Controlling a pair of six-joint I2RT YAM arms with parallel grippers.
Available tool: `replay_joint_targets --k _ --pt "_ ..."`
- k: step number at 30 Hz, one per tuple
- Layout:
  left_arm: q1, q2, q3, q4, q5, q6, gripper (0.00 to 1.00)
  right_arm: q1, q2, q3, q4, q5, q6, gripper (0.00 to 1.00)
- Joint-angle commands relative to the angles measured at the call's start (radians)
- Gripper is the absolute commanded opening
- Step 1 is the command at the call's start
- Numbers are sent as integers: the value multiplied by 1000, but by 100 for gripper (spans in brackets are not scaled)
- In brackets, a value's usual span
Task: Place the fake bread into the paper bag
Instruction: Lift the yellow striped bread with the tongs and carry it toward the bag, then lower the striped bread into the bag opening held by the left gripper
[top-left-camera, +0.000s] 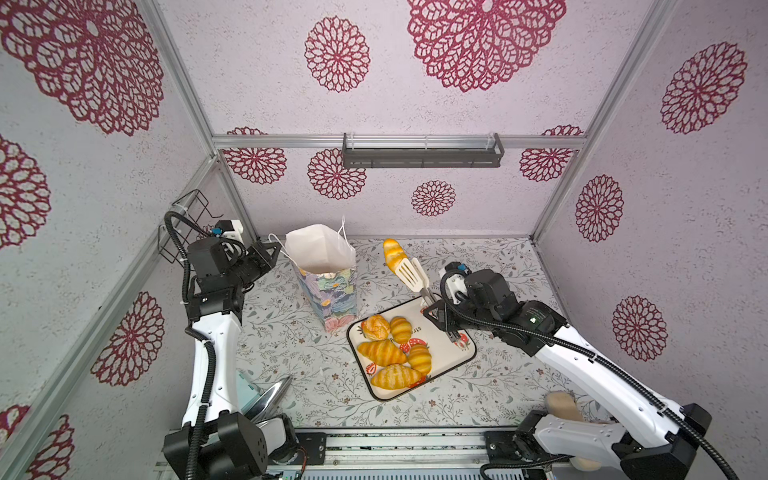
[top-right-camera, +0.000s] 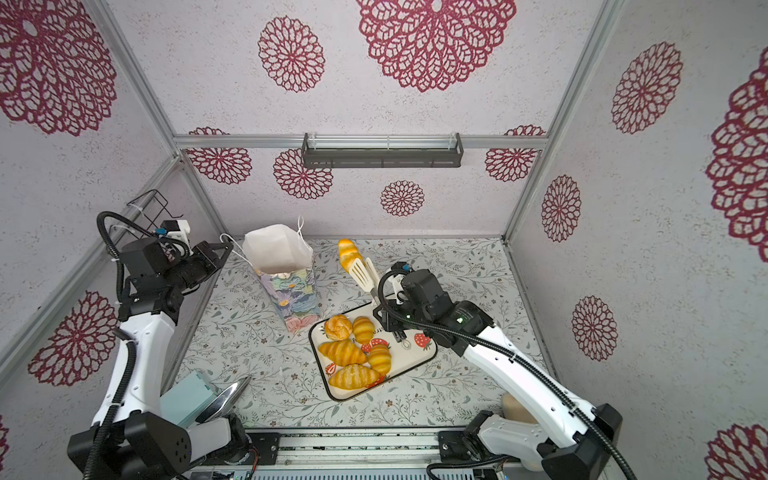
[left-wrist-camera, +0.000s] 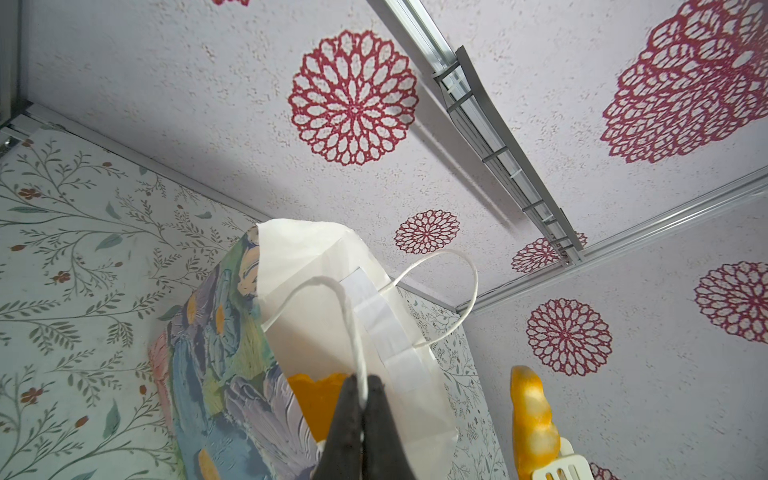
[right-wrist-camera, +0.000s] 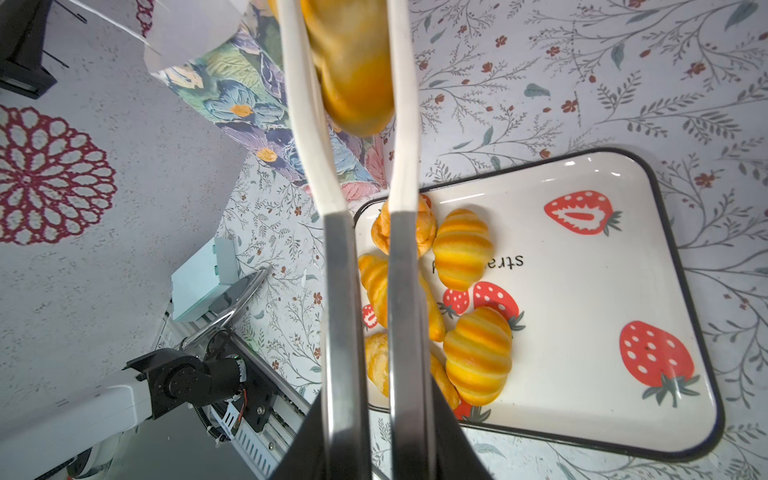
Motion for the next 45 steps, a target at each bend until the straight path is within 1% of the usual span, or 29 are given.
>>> replay_joint_targets --k 1,7,14,30,39,45 --pt "0 6 17 59 35 -14 0 19 18 78 88 -3 -37 29" --pt "-3 29 40 59 54 -16 0 48 90 154 132 -18 -56 30" --pt "-4 31 37 61 48 -14 0 68 163 241 154 -31 -73 30" --pt "8 15 1 85 42 -17 0 113 365 466 146 -74 -115 30" --pt "20 2 -19 86 41 -16 0 118 441 527 148 -94 -115 31" --pt "27 -2 -30 87 42 -20 0 120 472 538 154 -97 -108 31"
